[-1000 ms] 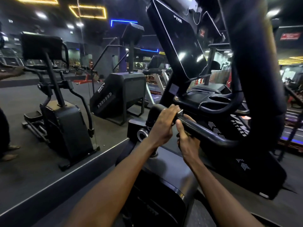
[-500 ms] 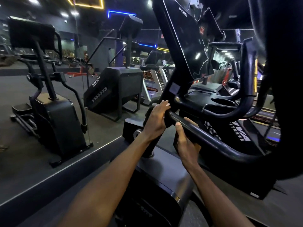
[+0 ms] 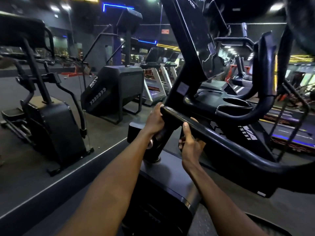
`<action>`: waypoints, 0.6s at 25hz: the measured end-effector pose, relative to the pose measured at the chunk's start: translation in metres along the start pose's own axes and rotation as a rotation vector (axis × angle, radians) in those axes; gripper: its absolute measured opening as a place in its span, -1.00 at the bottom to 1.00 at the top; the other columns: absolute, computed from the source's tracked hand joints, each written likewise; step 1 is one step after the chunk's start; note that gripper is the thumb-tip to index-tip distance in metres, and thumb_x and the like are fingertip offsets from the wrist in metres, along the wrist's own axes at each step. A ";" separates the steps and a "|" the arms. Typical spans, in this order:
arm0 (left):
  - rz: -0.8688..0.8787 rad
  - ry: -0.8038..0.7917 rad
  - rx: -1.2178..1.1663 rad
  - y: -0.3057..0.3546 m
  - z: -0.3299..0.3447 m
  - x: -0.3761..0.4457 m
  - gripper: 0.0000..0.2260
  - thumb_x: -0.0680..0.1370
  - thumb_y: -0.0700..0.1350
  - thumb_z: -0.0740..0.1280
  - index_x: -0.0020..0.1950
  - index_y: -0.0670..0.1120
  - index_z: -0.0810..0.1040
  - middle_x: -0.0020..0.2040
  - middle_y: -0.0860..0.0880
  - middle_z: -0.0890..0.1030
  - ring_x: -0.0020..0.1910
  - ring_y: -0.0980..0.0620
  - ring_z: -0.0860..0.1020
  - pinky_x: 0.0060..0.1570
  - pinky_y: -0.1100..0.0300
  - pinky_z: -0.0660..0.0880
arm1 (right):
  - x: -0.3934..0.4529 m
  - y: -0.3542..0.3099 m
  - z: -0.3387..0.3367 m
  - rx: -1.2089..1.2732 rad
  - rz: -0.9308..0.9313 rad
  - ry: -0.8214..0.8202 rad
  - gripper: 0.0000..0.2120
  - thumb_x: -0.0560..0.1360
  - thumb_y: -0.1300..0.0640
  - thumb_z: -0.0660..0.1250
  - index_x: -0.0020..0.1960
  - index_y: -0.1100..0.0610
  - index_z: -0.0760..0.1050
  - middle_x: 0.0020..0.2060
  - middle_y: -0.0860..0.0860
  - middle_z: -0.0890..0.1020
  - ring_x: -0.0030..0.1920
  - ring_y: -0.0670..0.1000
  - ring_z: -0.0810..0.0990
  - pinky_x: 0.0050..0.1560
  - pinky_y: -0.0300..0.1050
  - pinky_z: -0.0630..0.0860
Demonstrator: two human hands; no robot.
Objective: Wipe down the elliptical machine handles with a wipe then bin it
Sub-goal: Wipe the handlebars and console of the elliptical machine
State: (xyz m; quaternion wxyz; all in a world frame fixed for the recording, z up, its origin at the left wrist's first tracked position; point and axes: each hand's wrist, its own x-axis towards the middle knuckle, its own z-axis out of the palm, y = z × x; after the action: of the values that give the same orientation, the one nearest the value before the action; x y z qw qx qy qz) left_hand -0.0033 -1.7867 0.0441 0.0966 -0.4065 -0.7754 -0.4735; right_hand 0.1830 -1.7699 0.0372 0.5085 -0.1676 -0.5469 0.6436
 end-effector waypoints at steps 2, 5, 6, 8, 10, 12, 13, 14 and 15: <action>-0.153 -0.010 -0.064 -0.024 0.008 0.000 -0.66 0.49 -0.18 0.32 0.25 -0.04 0.41 0.12 0.01 0.58 0.07 -0.05 0.57 0.02 0.09 0.48 | 0.003 0.002 0.006 0.026 0.035 0.031 -0.83 0.54 0.03 0.41 0.03 -0.26 0.62 -0.39 -0.08 0.49 -0.40 -0.04 0.38 -0.43 -0.19 0.37; -0.337 -0.016 -0.176 -0.038 0.017 -0.013 -0.70 0.52 -0.26 0.21 0.25 -0.12 0.43 0.11 -0.13 0.60 0.08 -0.12 0.54 0.02 0.10 0.44 | 0.004 0.006 0.008 0.042 0.031 0.058 -0.86 0.54 0.03 0.41 0.05 -0.19 0.63 -0.41 -0.08 0.50 -0.41 -0.03 0.40 -0.43 -0.17 0.38; -0.330 0.017 -0.187 -0.033 0.016 -0.012 -0.71 0.53 -0.24 0.20 0.24 -0.09 0.44 0.11 -0.13 0.62 0.08 -0.13 0.56 0.05 0.07 0.47 | 0.004 0.005 0.010 0.046 0.032 0.063 -0.85 0.54 0.04 0.41 0.00 -0.22 0.63 -0.43 -0.08 0.48 -0.42 -0.03 0.39 -0.45 -0.18 0.36; -0.261 0.078 -0.259 -0.015 0.013 -0.004 -0.76 0.54 -0.13 0.23 0.19 0.04 0.45 0.03 0.00 0.65 0.00 -0.02 0.61 0.01 0.05 0.54 | 0.004 0.004 0.011 0.046 0.035 0.072 -0.84 0.55 0.07 0.41 -0.06 -0.22 0.64 -0.45 -0.07 0.44 -0.46 -0.04 0.36 -0.49 -0.19 0.33; -0.246 0.103 -0.276 -0.002 0.015 -0.002 -0.85 0.59 -0.04 0.24 0.15 0.13 0.43 -0.07 0.14 0.63 -0.12 0.16 0.59 -0.10 0.09 0.54 | 0.003 0.001 0.012 0.049 0.042 0.075 -0.89 0.54 0.07 0.41 -0.06 -0.15 0.62 -0.46 -0.07 0.44 -0.47 -0.05 0.35 -0.49 -0.17 0.32; -0.232 0.133 -0.277 0.003 0.016 -0.008 -0.80 0.60 -0.06 0.26 0.21 0.13 0.41 0.03 0.06 0.63 -0.02 0.06 0.61 0.00 -0.01 0.55 | 0.002 0.001 0.010 0.038 0.058 0.080 -0.95 0.53 0.05 0.43 -0.06 -0.10 0.61 -0.45 -0.05 0.45 -0.46 -0.04 0.36 -0.46 -0.15 0.33; -0.205 0.129 -0.247 0.003 0.017 -0.011 -0.72 0.59 -0.09 0.27 0.29 0.07 0.38 0.16 -0.01 0.61 0.11 -0.03 0.60 0.13 -0.05 0.53 | 0.002 0.000 0.008 0.031 0.061 0.080 -0.95 0.52 0.04 0.44 -0.08 -0.11 0.62 -0.45 -0.05 0.45 -0.45 -0.03 0.37 -0.45 -0.14 0.34; -0.159 0.117 -0.209 0.006 0.018 -0.015 -0.64 0.60 -0.10 0.27 0.39 0.01 0.34 0.30 -0.08 0.55 0.28 -0.08 0.52 0.27 -0.04 0.47 | 0.002 0.000 0.008 0.019 0.071 0.082 -0.94 0.51 0.03 0.44 -0.10 -0.13 0.62 -0.44 -0.04 0.46 -0.45 -0.04 0.38 -0.45 -0.14 0.36; -0.083 0.107 -0.161 0.012 0.017 -0.019 -0.56 0.61 -0.11 0.27 0.47 -0.06 0.29 0.43 -0.11 0.44 0.41 -0.07 0.41 0.39 0.01 0.36 | 0.002 0.000 0.006 0.008 0.080 0.078 -0.96 0.51 0.02 0.45 -0.08 -0.13 0.61 -0.43 -0.04 0.48 -0.44 -0.04 0.39 -0.43 -0.15 0.38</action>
State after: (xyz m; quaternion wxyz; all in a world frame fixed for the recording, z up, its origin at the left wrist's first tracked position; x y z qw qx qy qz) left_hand 0.0221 -1.7803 0.0325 0.0852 -0.3544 -0.7448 -0.5589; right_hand 0.1772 -1.7715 0.0405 0.5038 -0.2122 -0.5170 0.6587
